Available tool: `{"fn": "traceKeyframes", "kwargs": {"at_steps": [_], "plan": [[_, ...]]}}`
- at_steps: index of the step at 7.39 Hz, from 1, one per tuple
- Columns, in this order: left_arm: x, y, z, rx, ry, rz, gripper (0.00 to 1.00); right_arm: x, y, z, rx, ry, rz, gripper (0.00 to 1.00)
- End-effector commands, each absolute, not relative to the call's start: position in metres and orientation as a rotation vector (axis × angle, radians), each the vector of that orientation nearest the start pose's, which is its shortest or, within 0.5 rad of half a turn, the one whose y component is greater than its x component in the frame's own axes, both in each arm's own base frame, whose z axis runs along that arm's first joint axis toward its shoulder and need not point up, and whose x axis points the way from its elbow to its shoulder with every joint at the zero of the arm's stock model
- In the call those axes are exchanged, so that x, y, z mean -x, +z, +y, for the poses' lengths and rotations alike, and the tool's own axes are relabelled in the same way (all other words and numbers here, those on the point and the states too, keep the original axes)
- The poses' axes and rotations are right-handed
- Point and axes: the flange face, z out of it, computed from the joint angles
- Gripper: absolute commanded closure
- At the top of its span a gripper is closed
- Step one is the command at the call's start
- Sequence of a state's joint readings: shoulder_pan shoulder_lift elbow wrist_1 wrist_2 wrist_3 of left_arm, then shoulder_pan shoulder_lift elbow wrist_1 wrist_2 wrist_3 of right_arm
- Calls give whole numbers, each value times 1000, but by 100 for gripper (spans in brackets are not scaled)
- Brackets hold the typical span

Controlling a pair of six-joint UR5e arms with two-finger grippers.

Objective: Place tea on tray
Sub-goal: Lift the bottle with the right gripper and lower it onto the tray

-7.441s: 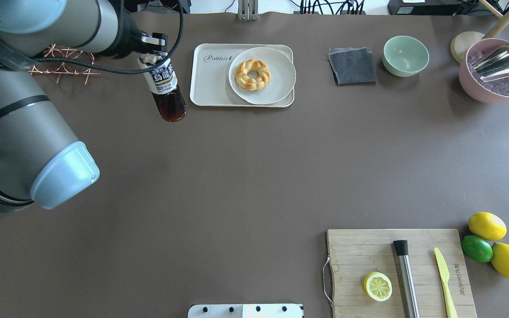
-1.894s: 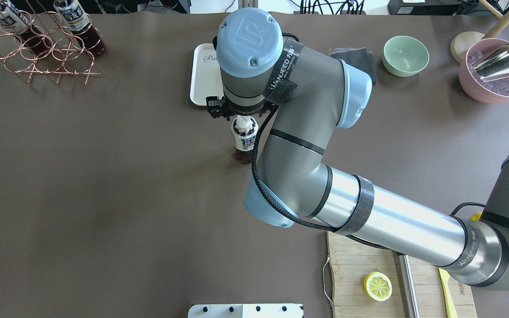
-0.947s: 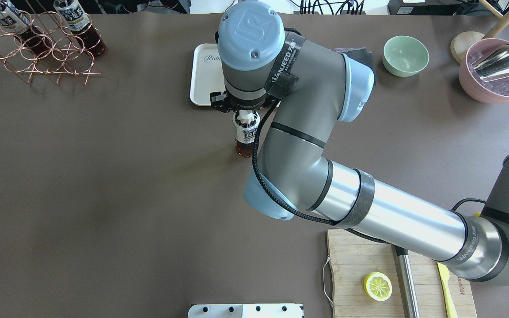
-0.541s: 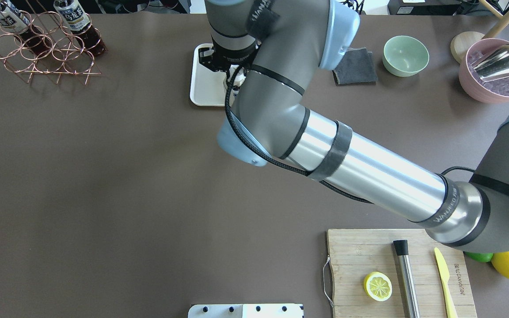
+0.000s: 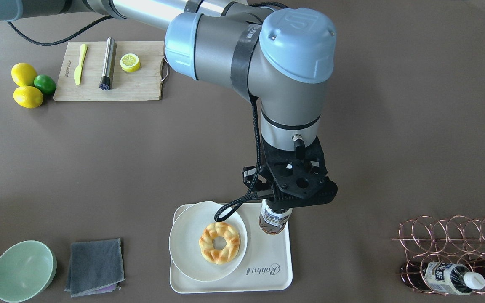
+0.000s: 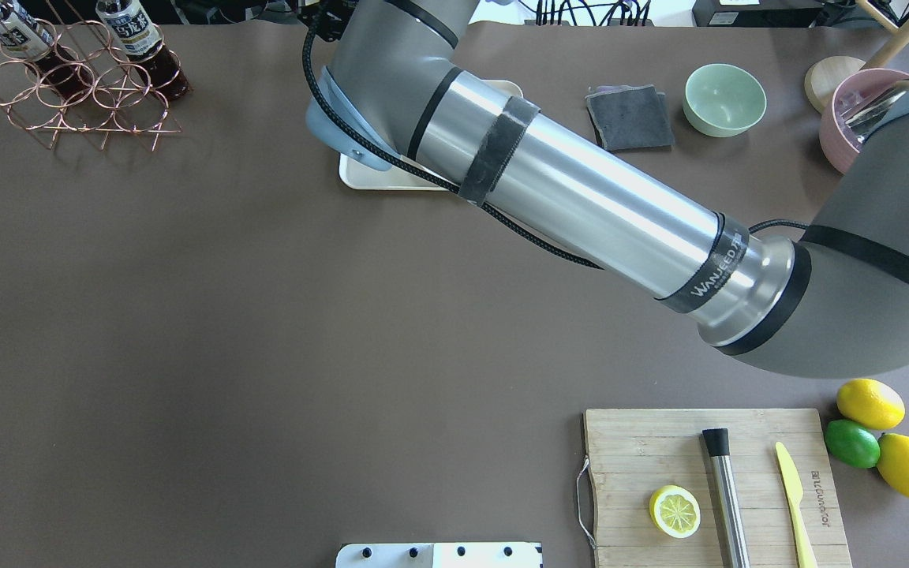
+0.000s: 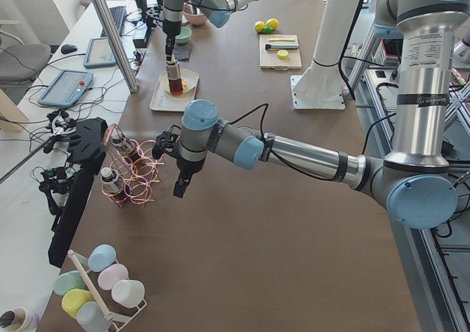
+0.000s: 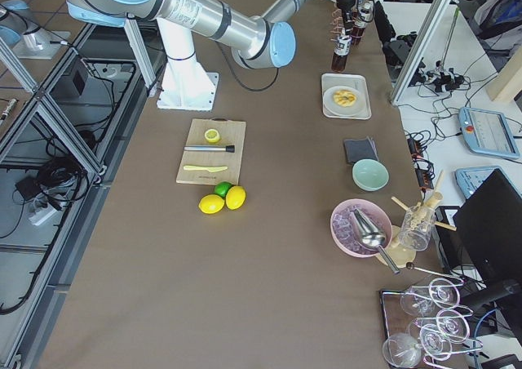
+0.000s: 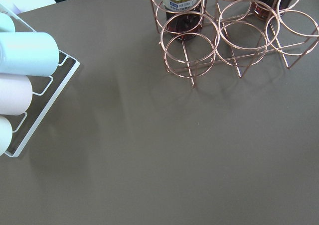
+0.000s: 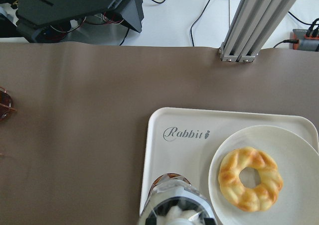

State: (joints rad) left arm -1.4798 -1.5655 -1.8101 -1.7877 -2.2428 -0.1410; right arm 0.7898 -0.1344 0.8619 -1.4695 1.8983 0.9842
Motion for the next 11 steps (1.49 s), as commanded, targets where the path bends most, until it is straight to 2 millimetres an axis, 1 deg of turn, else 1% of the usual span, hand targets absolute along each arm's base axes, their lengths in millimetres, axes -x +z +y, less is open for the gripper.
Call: {"fn": "traceKeyframes", "kwargs": {"at_steps": [1, 3, 4, 6, 7, 8, 9, 10, 11], "plan": [[49, 537, -488, -338, 77, 752, 2, 545, -26, -701, -271, 89, -813, 100], [56, 537, -486, -341, 62, 754, 2, 555, -5, -711, -249, 146, -816, 100], [56, 537, -487, -340, 59, 754, 2, 559, 3, -715, -240, 182, -828, 100], [57, 536, -486, -343, 57, 754, 2, 565, 3, -711, -243, 178, -827, 100], [57, 536, -486, -344, 55, 754, 2, 571, 4, -707, -255, 177, -818, 99], [61, 536, -484, -348, 49, 753, 2, 581, 2, -699, -263, 168, -814, 86], [63, 541, -478, -340, 40, 752, 2, 582, 2, -698, -264, 167, -814, 86], [65, 541, -477, -341, 36, 751, 2, 581, 2, -699, -266, 161, -813, 79], [65, 540, -477, -344, 36, 751, 2, 579, 1, -701, -271, 160, -813, 42]]}}
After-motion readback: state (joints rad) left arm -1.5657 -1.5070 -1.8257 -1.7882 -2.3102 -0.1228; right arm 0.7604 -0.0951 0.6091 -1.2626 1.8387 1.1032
